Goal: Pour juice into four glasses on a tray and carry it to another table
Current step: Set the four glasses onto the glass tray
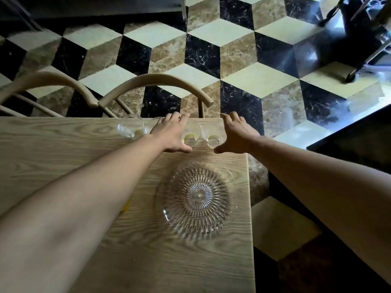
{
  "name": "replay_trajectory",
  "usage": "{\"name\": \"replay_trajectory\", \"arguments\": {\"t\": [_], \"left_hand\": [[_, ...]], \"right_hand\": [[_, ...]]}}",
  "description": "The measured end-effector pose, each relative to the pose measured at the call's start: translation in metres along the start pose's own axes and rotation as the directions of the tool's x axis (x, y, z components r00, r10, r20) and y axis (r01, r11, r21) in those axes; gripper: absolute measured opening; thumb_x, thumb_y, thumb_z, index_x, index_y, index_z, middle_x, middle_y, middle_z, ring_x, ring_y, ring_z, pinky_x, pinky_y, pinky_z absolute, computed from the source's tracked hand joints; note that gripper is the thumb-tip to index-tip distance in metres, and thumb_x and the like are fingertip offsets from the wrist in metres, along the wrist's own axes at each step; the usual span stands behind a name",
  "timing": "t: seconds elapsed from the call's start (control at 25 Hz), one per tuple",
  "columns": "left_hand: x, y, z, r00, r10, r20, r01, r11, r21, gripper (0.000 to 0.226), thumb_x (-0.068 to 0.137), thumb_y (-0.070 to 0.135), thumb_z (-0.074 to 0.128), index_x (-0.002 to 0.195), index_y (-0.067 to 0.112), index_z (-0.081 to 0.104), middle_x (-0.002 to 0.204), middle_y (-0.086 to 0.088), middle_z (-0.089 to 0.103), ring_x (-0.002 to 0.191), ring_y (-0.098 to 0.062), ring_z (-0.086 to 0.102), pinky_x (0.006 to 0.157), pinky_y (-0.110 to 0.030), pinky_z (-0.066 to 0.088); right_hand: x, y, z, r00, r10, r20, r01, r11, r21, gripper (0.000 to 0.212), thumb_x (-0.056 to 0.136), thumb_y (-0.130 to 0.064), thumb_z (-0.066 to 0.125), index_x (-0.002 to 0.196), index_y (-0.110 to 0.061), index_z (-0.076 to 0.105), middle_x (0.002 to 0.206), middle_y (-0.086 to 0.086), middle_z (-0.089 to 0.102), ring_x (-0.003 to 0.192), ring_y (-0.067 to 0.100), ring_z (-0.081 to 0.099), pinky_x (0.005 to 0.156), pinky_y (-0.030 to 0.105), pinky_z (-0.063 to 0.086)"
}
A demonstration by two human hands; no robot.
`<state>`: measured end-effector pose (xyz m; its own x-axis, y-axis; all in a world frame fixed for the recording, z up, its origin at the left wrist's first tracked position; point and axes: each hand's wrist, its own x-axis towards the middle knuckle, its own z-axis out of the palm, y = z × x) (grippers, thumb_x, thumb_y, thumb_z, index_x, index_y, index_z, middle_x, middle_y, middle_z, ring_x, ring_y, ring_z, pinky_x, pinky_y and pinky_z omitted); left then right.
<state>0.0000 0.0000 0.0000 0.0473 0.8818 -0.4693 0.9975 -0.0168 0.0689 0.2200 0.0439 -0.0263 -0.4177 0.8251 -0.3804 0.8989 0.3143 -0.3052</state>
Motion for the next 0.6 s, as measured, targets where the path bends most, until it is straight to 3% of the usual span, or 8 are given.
{"name": "replay_trajectory", "arguments": {"t": [0.28,0.44,0.6], "left_hand": [[0.016,0.001,0.013,0.999,0.033,-0.007,-0.033,0.999,0.004,0.114,0.078,0.057,0.086,0.164,0.014,0.024,0.159,-0.013,0.039,0.147,-0.035,0.037,0.118,-0.051,0.038],[0.014,0.0,0.013,0.999,0.033,-0.034,-0.033,0.999,0.002,0.1,0.08,0.055,0.085,0.156,0.011,0.038,0.153,-0.012,0.044,0.141,-0.034,0.041,0.114,-0.049,0.041],[0.004,0.0,0.004,0.998,0.036,-0.047,-0.037,0.999,-0.018,0.1,0.081,0.053,0.085,0.157,0.01,0.036,0.156,-0.012,0.043,0.141,-0.035,0.042,0.11,-0.05,0.044]], "right_hand": [[0.008,0.005,0.008,1.0,-0.019,-0.02,0.018,0.999,-0.05,0.114,0.063,-0.063,0.088,0.149,-0.005,0.039,0.14,0.016,0.049,0.127,0.037,0.05,0.105,0.048,0.045],[0.005,0.004,0.009,0.999,-0.027,-0.042,0.027,1.0,-0.004,0.11,0.065,-0.06,0.088,0.148,-0.005,0.041,0.14,0.016,0.05,0.127,0.037,0.051,0.105,0.049,0.046],[-0.009,0.005,0.008,0.998,-0.028,-0.063,0.031,0.998,0.05,0.108,0.067,-0.057,0.087,0.15,-0.007,0.04,0.142,0.017,0.05,0.133,0.036,0.048,0.109,0.047,0.044]]}}
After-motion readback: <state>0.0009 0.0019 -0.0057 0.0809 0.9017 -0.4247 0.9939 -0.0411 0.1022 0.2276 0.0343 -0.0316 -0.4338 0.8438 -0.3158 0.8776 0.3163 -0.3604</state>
